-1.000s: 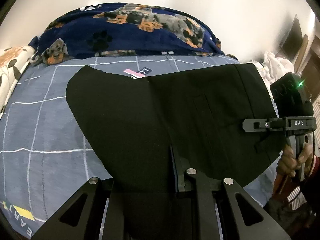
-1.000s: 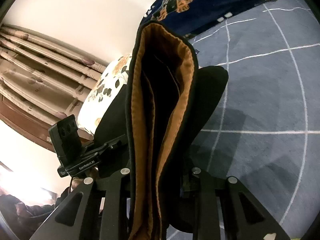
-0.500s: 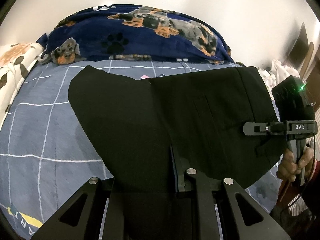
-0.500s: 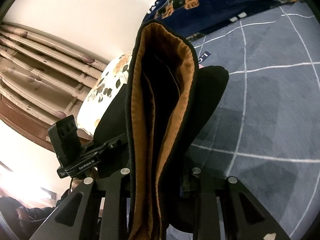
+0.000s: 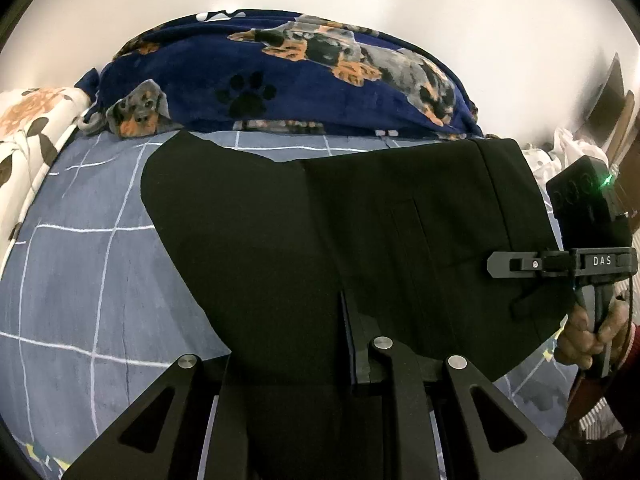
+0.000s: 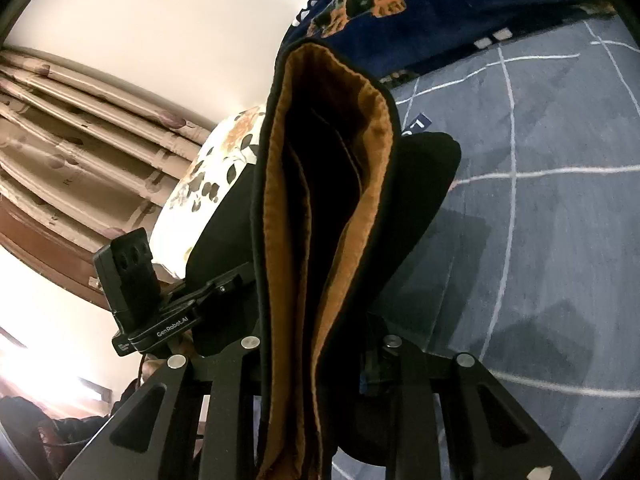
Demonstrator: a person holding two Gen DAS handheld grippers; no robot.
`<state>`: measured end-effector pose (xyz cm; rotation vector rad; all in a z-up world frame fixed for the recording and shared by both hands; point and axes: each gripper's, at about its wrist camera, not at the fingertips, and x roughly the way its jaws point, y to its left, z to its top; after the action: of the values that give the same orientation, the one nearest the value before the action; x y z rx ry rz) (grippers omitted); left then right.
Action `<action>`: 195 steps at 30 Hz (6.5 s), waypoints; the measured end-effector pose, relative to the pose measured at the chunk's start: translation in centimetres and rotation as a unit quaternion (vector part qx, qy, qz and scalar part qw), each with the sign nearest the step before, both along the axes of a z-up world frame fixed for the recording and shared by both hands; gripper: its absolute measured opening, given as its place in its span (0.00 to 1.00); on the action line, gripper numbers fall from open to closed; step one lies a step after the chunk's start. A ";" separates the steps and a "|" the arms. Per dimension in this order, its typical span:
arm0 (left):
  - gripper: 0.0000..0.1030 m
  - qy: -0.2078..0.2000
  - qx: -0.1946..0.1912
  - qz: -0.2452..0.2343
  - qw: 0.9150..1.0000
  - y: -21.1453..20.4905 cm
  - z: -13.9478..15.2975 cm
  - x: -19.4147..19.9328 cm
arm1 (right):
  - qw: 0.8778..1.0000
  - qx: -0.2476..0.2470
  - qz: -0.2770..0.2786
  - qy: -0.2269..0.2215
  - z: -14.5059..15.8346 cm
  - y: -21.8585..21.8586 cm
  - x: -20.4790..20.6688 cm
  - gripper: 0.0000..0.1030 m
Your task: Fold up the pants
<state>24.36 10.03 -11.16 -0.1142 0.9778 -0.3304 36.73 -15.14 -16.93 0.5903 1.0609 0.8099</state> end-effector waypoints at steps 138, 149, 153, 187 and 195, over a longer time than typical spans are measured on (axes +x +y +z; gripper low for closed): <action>0.88 -0.056 0.123 0.169 0.976 6.5 -6.7 12.2 | 0.922 -0.322 -0.157 -0.145 -1.6 6.1 -0.6 0.87; 0.88 -0.059 0.129 0.171 0.975 6.5 -6.5 12.1 | 0.921 -0.325 -0.157 -0.144 -1.7 5.9 -0.4 0.89; 0.88 -0.098 0.154 0.185 0.966 6.2 -5.3 10.8 | 0.916 -0.333 -0.165 -0.149 -1.5 5.8 -0.6 0.90; 1.00 -0.319 0.132 0.211 0.914 1.0 20.9 -9.0 | 0.902 -0.221 -0.203 -0.309 17.0 0.8 -18.7 0.91; 1.00 -0.324 0.118 0.213 0.914 0.4 21.1 -10.9 | 0.902 -0.228 -0.203 -0.307 16.9 0.4 -20.2 0.91</action>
<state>13.45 10.40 9.97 0.0079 0.3078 0.1572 16.55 -14.72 -0.08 0.1184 0.4829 0.3142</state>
